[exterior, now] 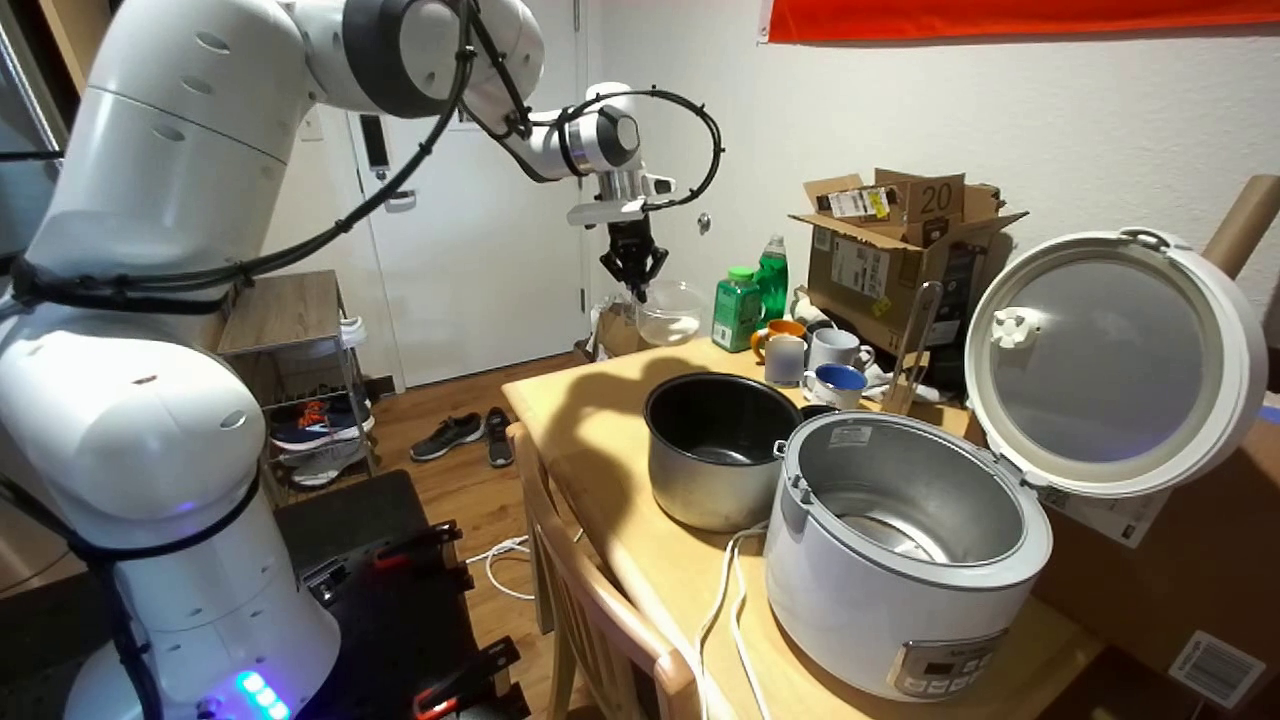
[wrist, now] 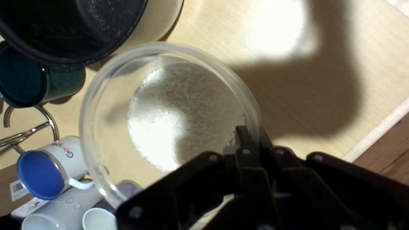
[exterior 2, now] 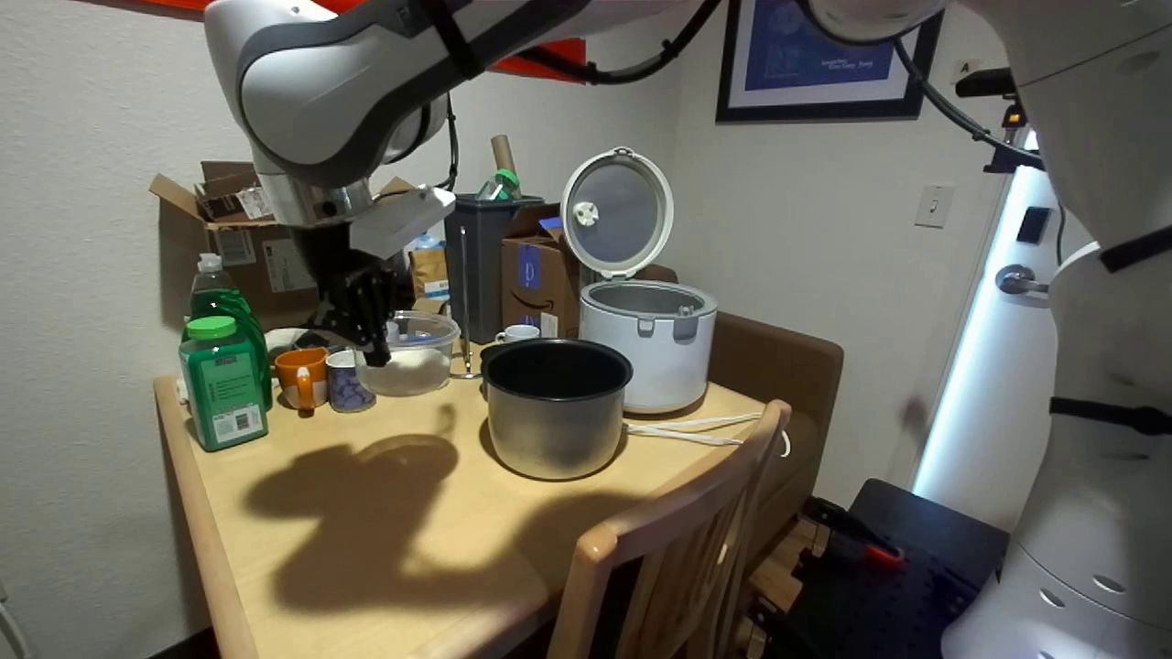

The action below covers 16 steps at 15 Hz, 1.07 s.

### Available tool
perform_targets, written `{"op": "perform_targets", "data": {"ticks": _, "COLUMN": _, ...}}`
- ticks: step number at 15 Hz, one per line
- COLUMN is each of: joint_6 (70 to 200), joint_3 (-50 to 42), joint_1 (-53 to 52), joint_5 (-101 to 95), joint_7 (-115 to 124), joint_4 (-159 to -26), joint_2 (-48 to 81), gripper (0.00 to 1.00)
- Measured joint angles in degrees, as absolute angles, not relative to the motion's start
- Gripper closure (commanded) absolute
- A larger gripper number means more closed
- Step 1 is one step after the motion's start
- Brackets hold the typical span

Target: Pick up the transparent bowl, pour its contents in the pot, pick up the pot and put it in the rice cooker

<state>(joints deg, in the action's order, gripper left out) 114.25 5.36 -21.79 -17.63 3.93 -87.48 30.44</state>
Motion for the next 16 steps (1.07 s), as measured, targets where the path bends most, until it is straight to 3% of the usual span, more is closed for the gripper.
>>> {"op": "perform_targets", "data": {"ticks": 12, "joint_6": 119.8, "joint_3": 6.0, "joint_1": -17.2, "joint_5": -9.7, "joint_7": 9.6, "joint_4": -108.6, "joint_2": 13.1, "gripper": 0.98}}
{"op": "perform_targets", "data": {"ticks": 13, "joint_6": 120.2, "joint_3": 6.0, "joint_1": -16.9, "joint_5": -9.7, "joint_7": 10.0, "joint_4": -110.0, "joint_2": 11.8, "gripper": 0.94}}
{"op": "perform_targets", "data": {"ticks": 16, "joint_6": 120.2, "joint_3": 6.2, "joint_1": -16.7, "joint_5": -9.8, "joint_7": 10.2, "joint_4": -110.5, "joint_2": 11.6, "gripper": 0.94}}
